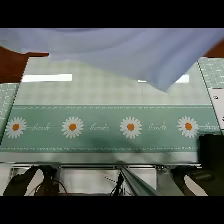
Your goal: Fold the shirts.
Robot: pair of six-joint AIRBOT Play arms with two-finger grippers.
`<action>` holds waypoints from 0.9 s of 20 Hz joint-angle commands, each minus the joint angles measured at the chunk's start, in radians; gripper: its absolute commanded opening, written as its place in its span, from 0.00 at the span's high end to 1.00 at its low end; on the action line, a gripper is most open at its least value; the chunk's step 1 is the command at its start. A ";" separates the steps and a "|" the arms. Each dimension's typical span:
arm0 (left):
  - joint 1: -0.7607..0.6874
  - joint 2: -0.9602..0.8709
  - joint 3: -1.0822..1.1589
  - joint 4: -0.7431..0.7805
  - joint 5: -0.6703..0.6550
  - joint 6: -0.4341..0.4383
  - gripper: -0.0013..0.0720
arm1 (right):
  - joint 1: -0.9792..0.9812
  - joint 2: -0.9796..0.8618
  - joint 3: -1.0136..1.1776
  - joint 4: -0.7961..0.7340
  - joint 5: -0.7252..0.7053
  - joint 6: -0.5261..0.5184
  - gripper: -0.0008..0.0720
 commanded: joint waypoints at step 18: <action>0.057 0.175 -0.378 0.109 -0.333 -0.053 0.96 | 0.000 0.191 -0.411 -0.030 0.194 0.026 0.95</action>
